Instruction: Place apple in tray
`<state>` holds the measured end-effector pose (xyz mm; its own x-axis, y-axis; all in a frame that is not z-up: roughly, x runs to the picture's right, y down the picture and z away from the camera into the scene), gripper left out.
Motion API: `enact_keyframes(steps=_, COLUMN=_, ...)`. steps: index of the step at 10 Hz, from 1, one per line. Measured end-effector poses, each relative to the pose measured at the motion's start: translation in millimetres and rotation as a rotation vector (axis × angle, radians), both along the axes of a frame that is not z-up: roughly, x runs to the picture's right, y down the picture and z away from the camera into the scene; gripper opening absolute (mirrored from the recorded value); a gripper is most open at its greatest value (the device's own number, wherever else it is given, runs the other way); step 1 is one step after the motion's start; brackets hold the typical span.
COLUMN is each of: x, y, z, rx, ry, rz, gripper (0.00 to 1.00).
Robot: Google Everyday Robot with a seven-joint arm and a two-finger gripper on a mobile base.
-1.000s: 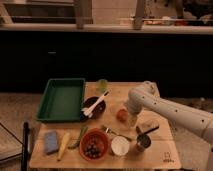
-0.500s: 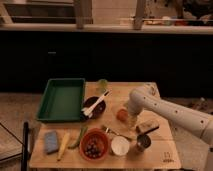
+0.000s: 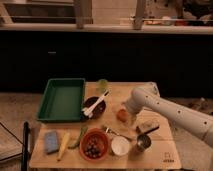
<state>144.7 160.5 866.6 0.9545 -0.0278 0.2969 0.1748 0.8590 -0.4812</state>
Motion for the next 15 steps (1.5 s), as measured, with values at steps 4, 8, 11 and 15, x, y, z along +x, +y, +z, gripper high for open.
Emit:
enact_keyframes(steps=4, x=-8.3, y=0.0, z=1.4, rx=-0.009, ry=-0.08, rz=0.002, gripper=0.53)
enact_keyframes(steps=8, x=-6.6, y=1.2, z=2.3, rx=-0.014, ry=-0.104, rz=0.004, gripper=0.11)
enact_keyframes(steps=11, x=-7.6, y=-2.7, z=-1.4, rx=-0.005, ry=-0.112, rz=-0.002, gripper=0.0)
enact_keyframes(steps=15, x=-10.5, y=-19.6, z=-16.8, rx=0.028, ry=-0.135, rz=-0.019, gripper=0.0)
